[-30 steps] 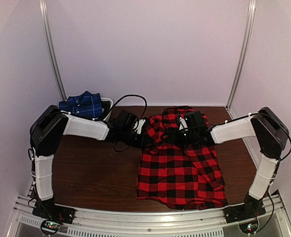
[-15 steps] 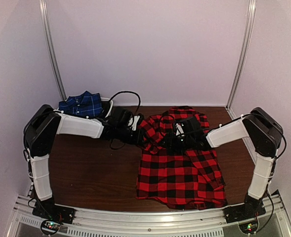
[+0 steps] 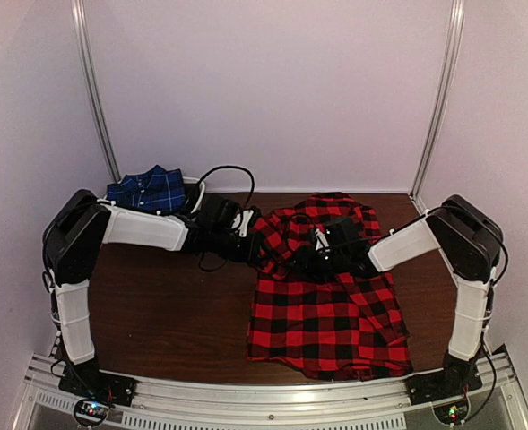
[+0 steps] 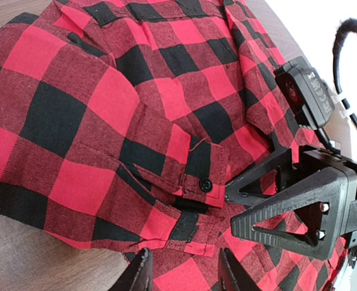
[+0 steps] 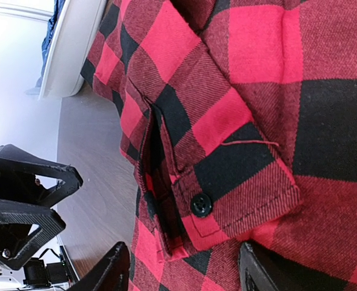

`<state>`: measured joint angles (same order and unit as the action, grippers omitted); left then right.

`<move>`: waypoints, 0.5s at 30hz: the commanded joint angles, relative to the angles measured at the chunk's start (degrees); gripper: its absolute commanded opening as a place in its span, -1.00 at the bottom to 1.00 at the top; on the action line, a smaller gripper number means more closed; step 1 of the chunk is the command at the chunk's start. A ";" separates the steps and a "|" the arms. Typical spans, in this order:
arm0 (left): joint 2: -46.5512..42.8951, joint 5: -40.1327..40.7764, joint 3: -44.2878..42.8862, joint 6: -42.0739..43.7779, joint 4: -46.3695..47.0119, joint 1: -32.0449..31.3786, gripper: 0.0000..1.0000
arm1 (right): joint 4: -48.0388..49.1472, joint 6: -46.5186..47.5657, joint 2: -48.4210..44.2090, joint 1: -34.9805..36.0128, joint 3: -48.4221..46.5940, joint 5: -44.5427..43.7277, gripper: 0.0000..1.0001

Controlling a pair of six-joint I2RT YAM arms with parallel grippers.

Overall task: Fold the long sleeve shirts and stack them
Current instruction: Pick up the sleeve from the 1/3-folded shirt.

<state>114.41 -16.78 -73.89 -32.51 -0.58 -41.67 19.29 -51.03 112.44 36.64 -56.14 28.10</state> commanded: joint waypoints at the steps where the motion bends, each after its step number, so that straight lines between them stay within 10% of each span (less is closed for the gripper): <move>1: -1.11 0.17 0.32 -0.10 0.86 0.45 -0.25 | 1.42 -0.70 2.22 0.23 -1.62 -0.23 0.25; 15: -2.62 1.13 0.77 0.01 -2.08 0.63 -0.25 | 4.78 -1.58 5.39 -0.42 -4.72 -2.26 0.11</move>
<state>114.41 -16.67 -73.82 -32.49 -1.76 -41.56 22.33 -51.94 116.05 36.49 -59.11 27.59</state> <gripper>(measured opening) 0.377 0.568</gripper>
